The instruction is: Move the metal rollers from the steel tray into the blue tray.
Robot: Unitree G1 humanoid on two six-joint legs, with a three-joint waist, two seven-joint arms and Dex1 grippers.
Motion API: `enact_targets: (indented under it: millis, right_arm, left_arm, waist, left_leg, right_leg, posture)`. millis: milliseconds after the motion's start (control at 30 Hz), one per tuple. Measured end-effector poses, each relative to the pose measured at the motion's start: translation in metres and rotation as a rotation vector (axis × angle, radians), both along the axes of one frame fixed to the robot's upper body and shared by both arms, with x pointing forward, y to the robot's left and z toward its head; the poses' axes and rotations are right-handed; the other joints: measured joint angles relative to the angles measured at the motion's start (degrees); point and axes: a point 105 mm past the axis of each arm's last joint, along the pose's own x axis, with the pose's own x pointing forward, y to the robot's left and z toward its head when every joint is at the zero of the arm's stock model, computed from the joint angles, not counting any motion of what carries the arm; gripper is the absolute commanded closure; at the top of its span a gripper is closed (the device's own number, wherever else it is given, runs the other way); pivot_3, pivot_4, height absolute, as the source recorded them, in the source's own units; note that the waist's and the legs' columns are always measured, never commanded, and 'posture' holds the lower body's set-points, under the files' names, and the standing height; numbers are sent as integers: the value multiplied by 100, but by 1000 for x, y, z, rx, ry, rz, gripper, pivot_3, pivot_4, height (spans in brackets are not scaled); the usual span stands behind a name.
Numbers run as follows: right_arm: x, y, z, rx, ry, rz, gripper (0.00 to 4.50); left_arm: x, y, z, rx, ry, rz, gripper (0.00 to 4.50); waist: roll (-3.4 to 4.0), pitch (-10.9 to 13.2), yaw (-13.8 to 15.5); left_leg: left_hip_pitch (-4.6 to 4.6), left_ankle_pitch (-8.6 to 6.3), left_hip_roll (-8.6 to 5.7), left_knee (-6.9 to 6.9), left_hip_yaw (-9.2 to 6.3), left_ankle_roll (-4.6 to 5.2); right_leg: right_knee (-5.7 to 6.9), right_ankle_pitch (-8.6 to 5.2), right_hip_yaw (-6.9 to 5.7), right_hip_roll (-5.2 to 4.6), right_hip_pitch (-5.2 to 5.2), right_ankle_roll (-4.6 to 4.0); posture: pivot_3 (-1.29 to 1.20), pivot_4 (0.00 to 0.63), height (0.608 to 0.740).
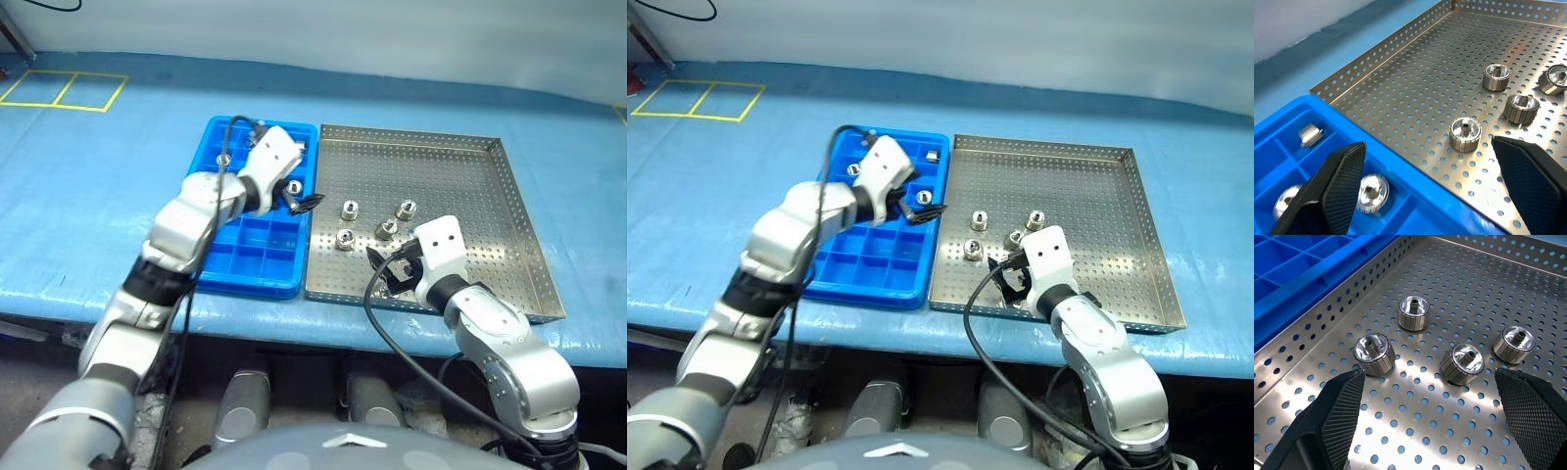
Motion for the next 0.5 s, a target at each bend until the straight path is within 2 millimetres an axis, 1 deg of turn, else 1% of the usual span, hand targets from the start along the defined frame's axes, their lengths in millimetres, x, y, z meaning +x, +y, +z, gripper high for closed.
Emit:
enact_targets:
  millis: [133,200,267,333,400,500]
  right_arm:
    - [0,0,-1,7,-1,-17,49]
    - [-1,1,-1,11,-3,-18,49]
    - [-3,-1,-4,12,4,-31,49]
    - [-5,-2,-6,11,11,-42,49]
    - [-5,-3,-7,10,14,-49,49]
    - [-6,-2,-6,12,7,-52,49]
  left_arm:
    - [15,-24,-11,35,56,-45,0]
    - [19,-30,-15,57,68,-60,0]
    - [21,-38,-26,97,91,-82,0]
    - [21,-41,-38,124,117,-92,0]
    - [20,-42,-51,149,147,-94,0]
    - [21,-46,-59,180,151,-97,0]
  waist:
    - [-1,1,-34]
    - [-1,1,-89]
    - [-1,1,-106]
    - [-2,1,-132]
    - [-2,1,-154]
    - [-3,2,-190]
  left_leg:
    - [-4,0,0,0,0,1]
    - [-4,-1,0,0,3,2]
    - [-4,-1,0,0,4,3]
    - [-4,-2,0,0,5,3]
    - [-4,-2,0,1,5,3]
    - [-3,-1,0,4,5,4]
  right_leg:
    - [1,1,0,1,-3,2]
    - [-1,1,4,1,-4,3]
    - [-1,2,6,1,-4,5]
    - [0,13,7,1,-5,25]
    - [0,14,7,1,-6,26]
    - [1,14,9,1,-4,26]
  posture:
    - [-75,150,740]
    - [-84,150,740]
    - [-94,150,740]
    - [-107,150,740]
    - [-107,150,740]
    - [-115,150,740]
